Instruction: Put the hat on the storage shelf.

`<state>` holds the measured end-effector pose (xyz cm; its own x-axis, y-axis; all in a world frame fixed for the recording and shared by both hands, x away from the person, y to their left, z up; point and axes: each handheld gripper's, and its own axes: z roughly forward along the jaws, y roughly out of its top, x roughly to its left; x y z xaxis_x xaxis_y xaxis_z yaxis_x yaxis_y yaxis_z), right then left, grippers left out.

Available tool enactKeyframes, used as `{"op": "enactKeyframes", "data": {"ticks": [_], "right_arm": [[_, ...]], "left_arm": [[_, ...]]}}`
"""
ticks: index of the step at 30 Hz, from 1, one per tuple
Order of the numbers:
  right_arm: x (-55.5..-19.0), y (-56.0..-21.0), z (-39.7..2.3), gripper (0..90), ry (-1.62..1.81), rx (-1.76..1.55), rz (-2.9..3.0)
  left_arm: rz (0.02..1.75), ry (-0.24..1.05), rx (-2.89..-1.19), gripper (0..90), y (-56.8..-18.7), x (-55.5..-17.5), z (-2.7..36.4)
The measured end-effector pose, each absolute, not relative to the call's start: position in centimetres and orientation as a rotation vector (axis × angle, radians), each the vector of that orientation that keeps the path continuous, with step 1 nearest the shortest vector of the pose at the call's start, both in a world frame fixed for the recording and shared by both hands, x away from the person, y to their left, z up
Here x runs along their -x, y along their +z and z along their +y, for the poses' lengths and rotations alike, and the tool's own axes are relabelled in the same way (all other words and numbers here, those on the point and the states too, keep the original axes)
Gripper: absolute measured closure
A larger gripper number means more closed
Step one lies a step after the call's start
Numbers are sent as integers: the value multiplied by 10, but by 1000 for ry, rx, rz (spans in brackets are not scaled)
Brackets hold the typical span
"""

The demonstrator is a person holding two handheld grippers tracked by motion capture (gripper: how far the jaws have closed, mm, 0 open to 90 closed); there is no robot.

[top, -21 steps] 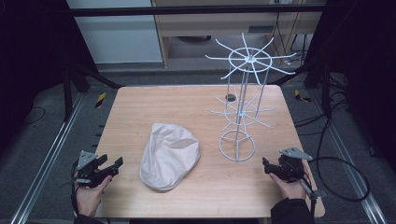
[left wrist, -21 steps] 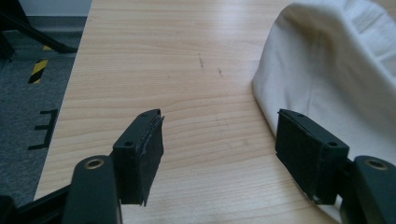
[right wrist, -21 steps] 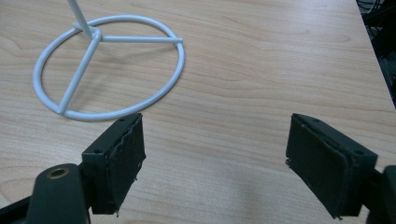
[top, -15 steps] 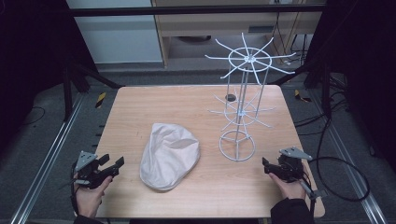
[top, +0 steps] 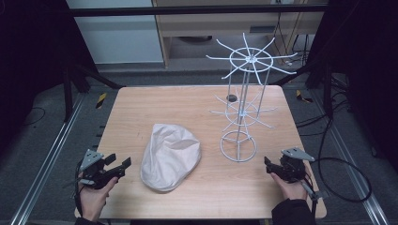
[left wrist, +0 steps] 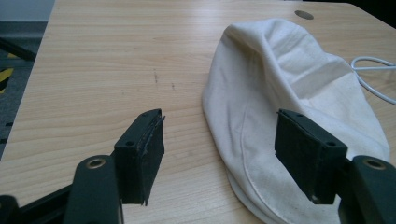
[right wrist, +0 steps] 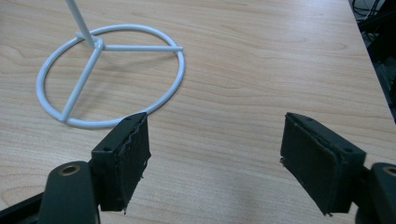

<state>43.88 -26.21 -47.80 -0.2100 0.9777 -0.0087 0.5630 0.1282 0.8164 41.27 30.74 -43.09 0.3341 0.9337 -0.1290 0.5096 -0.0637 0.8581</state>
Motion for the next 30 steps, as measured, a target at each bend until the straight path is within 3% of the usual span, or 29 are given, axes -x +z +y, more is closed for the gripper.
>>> {"op": "enactKeyframes", "data": {"ticks": [30], "right_arm": [[-436,-475,-258,306,966,-1470,1850]], "left_arm": [[1185,582,-1839,314,-396,-439,262]]}}
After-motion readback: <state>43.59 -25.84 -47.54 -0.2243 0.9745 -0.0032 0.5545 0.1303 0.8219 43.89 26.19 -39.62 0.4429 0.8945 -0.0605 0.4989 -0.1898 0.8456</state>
